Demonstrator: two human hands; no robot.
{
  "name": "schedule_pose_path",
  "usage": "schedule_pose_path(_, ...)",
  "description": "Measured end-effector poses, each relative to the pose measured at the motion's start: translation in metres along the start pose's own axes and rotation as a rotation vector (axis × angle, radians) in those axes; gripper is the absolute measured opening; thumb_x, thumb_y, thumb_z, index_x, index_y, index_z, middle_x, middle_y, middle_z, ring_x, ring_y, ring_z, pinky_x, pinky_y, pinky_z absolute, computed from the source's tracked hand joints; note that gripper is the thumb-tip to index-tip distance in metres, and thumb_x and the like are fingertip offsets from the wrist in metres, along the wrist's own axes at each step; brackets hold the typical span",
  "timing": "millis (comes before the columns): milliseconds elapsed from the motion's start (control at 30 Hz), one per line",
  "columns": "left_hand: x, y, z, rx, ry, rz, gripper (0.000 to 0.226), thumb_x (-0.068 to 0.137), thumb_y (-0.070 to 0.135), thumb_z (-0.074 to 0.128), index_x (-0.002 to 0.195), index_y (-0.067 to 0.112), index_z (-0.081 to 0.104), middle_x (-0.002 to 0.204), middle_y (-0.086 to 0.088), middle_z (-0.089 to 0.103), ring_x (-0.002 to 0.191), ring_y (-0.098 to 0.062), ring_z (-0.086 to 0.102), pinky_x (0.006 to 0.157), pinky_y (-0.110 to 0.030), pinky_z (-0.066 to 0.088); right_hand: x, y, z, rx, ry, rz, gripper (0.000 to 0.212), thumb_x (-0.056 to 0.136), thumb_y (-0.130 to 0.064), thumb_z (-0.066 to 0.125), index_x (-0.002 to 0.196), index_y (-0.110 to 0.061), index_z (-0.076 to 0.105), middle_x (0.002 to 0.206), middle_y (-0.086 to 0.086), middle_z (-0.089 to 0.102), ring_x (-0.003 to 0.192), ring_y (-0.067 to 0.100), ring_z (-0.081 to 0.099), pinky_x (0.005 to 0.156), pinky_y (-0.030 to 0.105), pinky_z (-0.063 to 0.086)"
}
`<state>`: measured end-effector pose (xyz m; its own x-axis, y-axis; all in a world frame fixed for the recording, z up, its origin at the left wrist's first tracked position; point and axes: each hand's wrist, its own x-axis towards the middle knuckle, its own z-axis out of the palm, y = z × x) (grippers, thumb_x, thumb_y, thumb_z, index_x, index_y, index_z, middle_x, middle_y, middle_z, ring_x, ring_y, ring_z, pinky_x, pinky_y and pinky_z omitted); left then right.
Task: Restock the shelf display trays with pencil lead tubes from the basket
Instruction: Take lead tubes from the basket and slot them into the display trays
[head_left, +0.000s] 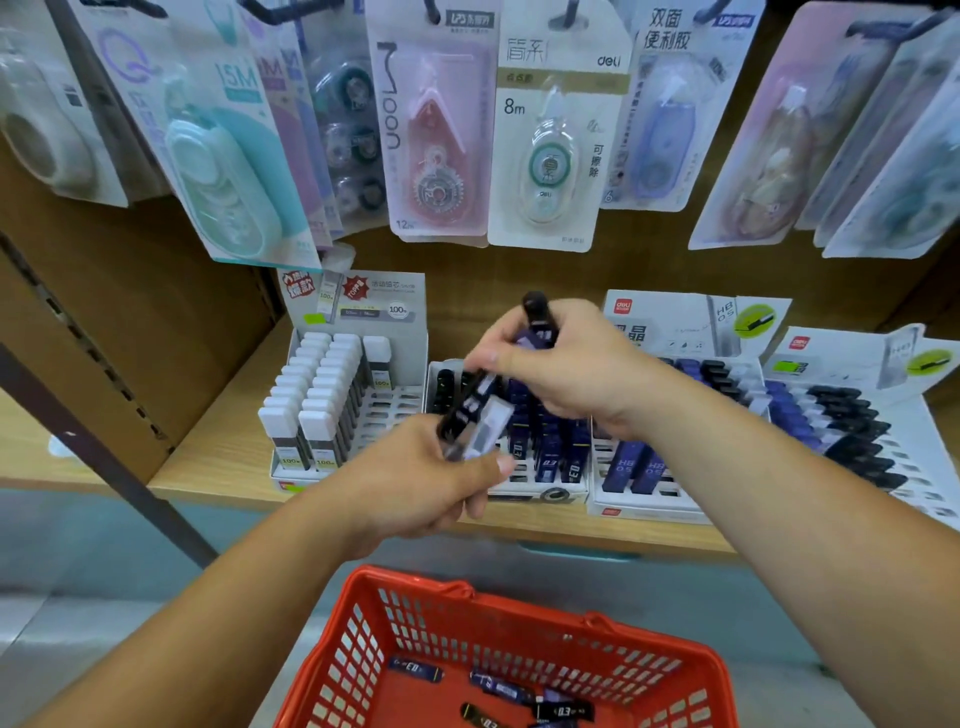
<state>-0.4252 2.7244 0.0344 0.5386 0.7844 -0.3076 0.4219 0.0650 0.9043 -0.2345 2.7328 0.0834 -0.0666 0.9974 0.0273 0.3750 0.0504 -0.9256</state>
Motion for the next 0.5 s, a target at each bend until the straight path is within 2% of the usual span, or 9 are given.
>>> schedule_pose_path(33,0.0,-0.002,-0.001,0.022,0.012,-0.015,0.025,0.102,0.029,0.065,0.091,0.007,0.066,0.059,-0.005,0.06,0.045,-0.014,0.04,0.042,-0.02,0.025,0.0,0.0,-0.005,0.026,0.062,0.025,0.012,0.095,-0.022,0.075,0.097,-0.011,0.075,0.051,-0.017,0.057,0.042,0.001,0.051,0.043,0.016,0.037)
schedule_pose_path(67,0.0,-0.005,-0.002,0.003,0.043,-0.027,0.016,0.103,0.025,0.064,0.099,0.011,0.068,0.065,-0.007,0.063,0.046,-0.014,0.042,0.042,-0.02,0.025,0.0,0.0,-0.011,0.002,0.131,0.026,0.01,0.096,-0.025,0.074,0.094,-0.015,0.074,0.051,-0.018,0.057,0.043,0.002,0.052,0.046,0.02,0.039)
schedule_pose_path(100,0.001,-0.007,-0.003,-0.054,0.093,-0.043,0.011,0.104,0.021,0.062,0.105,0.012,0.067,0.067,-0.007,0.064,0.047,-0.014,0.043,0.042,-0.019,0.025,-0.001,0.0,-0.016,-0.064,0.187,0.002,0.009,0.096,-0.027,0.073,0.093,-0.019,0.072,0.058,-0.018,0.062,0.049,0.001,0.058,0.055,0.025,0.046)
schedule_pose_path(167,0.004,-0.009,-0.006,-0.266,0.192,-0.07,0.01,0.105,0.017,0.057,0.105,0.011,0.063,0.066,-0.005,0.055,0.046,-0.012,0.037,0.042,-0.019,0.019,-0.005,0.002,-0.02,-0.183,0.194,-0.043,0.011,0.099,-0.027,0.069,0.095,-0.018,0.068,0.076,-0.007,0.073,0.064,0.005,0.071,0.074,0.033,0.057)
schedule_pose_path(200,0.005,-0.008,-0.006,-0.391,0.212,-0.077,0.01,0.106,0.019,0.056,0.105,0.011,0.062,0.064,-0.002,0.047,0.047,-0.011,0.032,0.042,-0.019,0.015,-0.009,0.001,-0.019,-0.225,0.171,-0.048,0.011,0.1,-0.028,0.067,0.096,-0.018,0.065,0.075,-0.001,0.074,0.064,0.011,0.072,0.076,0.03,0.057)
schedule_pose_path(267,0.004,-0.004,-0.004,-0.56,0.199,-0.09,0.025,0.106,0.034,0.058,0.106,0.01,0.065,0.062,0.003,0.035,0.047,-0.009,0.024,0.042,-0.02,0.011,-0.015,-0.001,-0.014,-0.292,0.158,-0.065,0.011,0.101,-0.031,0.065,0.095,-0.022,0.063,0.066,0.004,0.073,0.061,0.014,0.068,0.066,0.022,0.053)
schedule_pose_path(367,0.003,0.004,0.001,-0.664,0.184,-0.124,0.046,0.1,0.053,0.06,0.105,0.009,0.071,0.061,0.006,0.028,0.045,-0.007,0.022,0.039,-0.019,0.011,-0.023,-0.006,-0.004,-0.176,0.062,-0.085,0.008,0.098,-0.023,0.071,0.096,-0.015,0.07,0.075,0.008,0.075,0.055,0.003,0.063,0.061,0.016,0.05)
schedule_pose_path(433,0.003,0.007,0.002,-0.723,0.185,-0.096,0.038,0.1,0.046,0.062,0.102,0.009,0.07,0.061,0.005,0.025,0.045,-0.006,0.021,0.037,-0.019,0.01,-0.028,-0.009,-0.002,-0.113,-0.041,-0.067,0.008,0.094,-0.015,0.076,0.096,-0.008,0.074,0.085,0.012,0.077,0.052,-0.002,0.06,0.052,0.009,0.044)
schedule_pose_path(500,0.003,0.008,-0.001,-0.754,0.179,-0.037,0.022,0.102,0.033,0.063,0.094,0.013,0.062,0.061,0.004,0.024,0.043,-0.006,0.021,0.035,-0.019,0.011,-0.032,-0.009,-0.003,-0.153,-0.136,-0.049,0.007,0.089,-0.016,0.081,0.092,-0.011,0.077,0.084,0.001,0.078,0.066,-0.003,0.065,0.066,0.012,0.047)
